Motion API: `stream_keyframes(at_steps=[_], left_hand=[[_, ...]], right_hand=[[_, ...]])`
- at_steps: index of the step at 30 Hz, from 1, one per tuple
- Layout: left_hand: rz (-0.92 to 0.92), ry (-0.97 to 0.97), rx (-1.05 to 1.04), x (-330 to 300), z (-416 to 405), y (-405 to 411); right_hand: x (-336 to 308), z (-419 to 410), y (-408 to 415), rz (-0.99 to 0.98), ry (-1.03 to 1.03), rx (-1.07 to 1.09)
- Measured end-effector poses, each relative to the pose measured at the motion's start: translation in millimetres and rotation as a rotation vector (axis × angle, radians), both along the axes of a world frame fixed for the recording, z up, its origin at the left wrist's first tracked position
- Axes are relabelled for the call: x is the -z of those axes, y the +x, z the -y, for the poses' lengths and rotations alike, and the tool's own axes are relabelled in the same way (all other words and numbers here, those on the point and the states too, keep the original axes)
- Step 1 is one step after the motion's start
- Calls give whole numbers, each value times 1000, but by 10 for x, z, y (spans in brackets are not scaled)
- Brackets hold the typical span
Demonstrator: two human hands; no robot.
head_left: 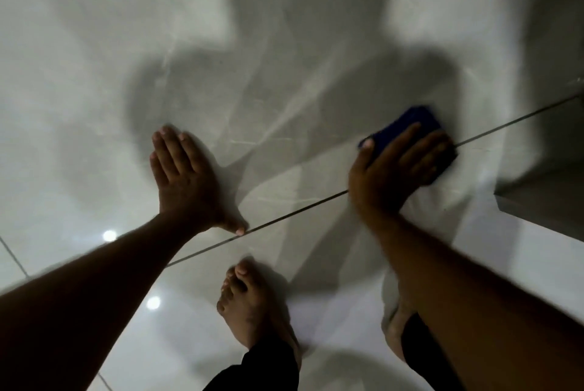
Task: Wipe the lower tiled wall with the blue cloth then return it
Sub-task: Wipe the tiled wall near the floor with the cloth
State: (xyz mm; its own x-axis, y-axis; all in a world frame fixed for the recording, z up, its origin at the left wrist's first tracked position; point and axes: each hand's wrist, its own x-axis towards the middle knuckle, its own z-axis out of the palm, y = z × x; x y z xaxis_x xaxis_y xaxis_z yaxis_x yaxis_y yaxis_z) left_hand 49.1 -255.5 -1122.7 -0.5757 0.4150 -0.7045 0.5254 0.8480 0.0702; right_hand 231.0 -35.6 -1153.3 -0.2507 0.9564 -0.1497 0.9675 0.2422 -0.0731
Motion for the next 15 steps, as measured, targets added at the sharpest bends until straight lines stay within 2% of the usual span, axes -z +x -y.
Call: stream_keyframes(at_steps=[2,5,7,9,12,13,15], left_hand=[[2,2,3,16,4,6],[3,5,37,23,58,-20],[2,22,72,27,105,-54],[33,21,89,37,122,-70],[44,-14,88,-31,107,-85],[55,-20,89,-51,90,-79],[67,-30,84,-80,68,-77]], right_hand=[[-78,711,-2,-34,-82,-27],[-254,1832,-86,-35,-246,-322],[-317,2091,-232,-44,-319,-462],[-268,1851,-395,-73,-336,-670],[-94,1007,-688,-127,-266,-1237],[-43,690,-807,-137,-220,-1325],[30,120,-990,-117,-139,-1245]])
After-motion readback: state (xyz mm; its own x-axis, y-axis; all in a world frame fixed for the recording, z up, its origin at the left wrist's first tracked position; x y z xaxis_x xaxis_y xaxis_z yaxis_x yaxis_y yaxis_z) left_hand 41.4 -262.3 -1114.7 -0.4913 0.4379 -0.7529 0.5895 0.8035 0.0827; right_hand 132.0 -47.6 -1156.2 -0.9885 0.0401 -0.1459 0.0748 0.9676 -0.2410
